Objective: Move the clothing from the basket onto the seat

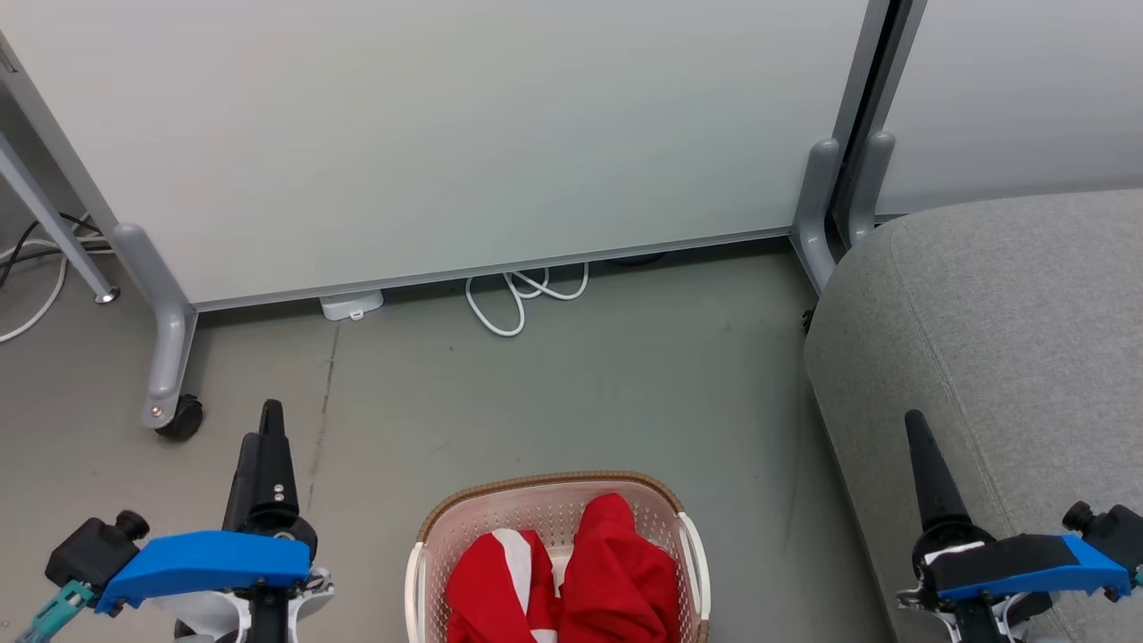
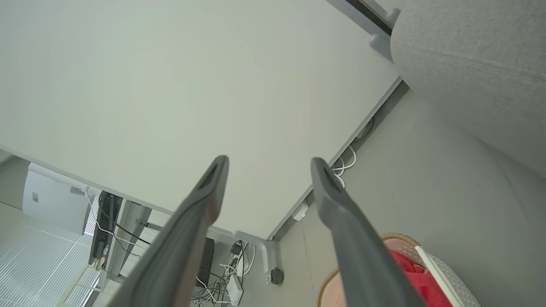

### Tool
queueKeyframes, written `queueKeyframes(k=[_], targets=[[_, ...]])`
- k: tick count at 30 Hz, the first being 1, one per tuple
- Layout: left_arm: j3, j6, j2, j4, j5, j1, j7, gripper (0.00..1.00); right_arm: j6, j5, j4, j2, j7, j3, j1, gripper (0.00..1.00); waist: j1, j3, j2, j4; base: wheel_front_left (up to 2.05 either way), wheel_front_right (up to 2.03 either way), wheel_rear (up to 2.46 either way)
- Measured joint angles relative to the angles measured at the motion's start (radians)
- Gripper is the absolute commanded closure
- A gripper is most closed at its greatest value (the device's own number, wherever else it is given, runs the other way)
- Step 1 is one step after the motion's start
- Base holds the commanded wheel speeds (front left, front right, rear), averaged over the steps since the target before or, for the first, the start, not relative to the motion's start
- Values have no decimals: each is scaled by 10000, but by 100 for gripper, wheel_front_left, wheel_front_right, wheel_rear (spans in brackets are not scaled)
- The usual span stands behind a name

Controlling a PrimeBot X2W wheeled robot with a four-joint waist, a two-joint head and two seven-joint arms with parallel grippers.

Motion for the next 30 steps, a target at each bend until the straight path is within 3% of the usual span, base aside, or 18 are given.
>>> queueKeyframes(k=[9,30], targets=[[-380,257,12,-128,1722,-3,-293,0,0,-1361,31,-6,-290,217,-18,0,0,-19,0,29,0,0,0],[-1166,349,35,100,4974,-42,-901,0,2,-4142,291,-19,-907,646,-46,0,0,-72,0,83,0,0,0]])
